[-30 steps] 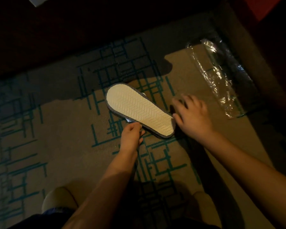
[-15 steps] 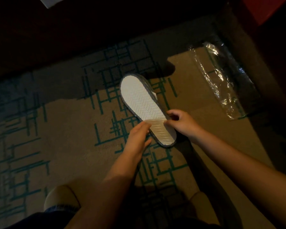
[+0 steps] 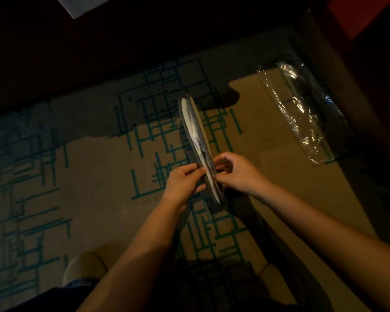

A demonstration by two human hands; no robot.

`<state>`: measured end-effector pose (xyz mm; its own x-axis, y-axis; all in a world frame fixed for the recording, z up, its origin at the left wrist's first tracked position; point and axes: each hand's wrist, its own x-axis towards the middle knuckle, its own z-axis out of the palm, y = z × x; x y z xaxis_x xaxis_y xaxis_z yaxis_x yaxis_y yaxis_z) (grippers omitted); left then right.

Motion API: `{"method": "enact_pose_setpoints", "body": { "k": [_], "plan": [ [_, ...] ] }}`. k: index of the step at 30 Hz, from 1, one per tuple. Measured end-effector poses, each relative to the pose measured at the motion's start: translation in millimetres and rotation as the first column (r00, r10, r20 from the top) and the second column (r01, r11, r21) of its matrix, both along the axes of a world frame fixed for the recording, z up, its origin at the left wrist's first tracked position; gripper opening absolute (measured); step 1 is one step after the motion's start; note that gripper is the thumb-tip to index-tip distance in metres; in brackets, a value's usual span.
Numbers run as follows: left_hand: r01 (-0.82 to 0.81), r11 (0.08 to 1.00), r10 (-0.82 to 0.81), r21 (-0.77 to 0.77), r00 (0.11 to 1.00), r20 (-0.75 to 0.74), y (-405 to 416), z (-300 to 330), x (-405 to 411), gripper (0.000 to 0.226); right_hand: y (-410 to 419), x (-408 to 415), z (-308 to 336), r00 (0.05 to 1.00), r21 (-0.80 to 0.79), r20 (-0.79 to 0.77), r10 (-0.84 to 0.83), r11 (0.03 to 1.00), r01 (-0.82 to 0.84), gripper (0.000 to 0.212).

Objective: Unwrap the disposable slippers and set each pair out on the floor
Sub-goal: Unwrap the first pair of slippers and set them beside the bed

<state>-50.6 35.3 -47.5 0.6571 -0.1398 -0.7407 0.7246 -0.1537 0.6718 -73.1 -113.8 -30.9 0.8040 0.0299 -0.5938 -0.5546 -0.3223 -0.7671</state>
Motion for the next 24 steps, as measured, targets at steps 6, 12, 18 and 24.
{"method": "enact_pose_setpoints", "body": {
  "k": [6, 12, 18, 24],
  "plan": [
    [-0.173, 0.982, 0.170, 0.074, 0.984, 0.046, 18, -7, -1, 0.022, -28, 0, 5, 0.936, -0.084, 0.072, -0.344, 0.933, 0.350, 0.024],
    [-0.254, 0.964, 0.253, -0.075, 0.967, -0.022, 25, -6, -4, 0.020, -39, -6, 3, 0.784, 0.051, 0.025, -0.620, 0.784, 0.618, 0.033],
    [-0.213, 0.959, 0.218, -0.190, 0.976, 0.009, 15, -3, -8, 0.019, -34, -6, -3, 0.794, 0.115, -0.048, -0.606, 0.786, 0.607, 0.036],
    [-0.101, 0.995, 0.103, -0.019, 0.986, 0.128, -1, -5, -11, 0.024, -14, -14, -12, 0.869, 0.109, -0.103, -0.484, 0.863, 0.494, 0.040]
  ]
}}
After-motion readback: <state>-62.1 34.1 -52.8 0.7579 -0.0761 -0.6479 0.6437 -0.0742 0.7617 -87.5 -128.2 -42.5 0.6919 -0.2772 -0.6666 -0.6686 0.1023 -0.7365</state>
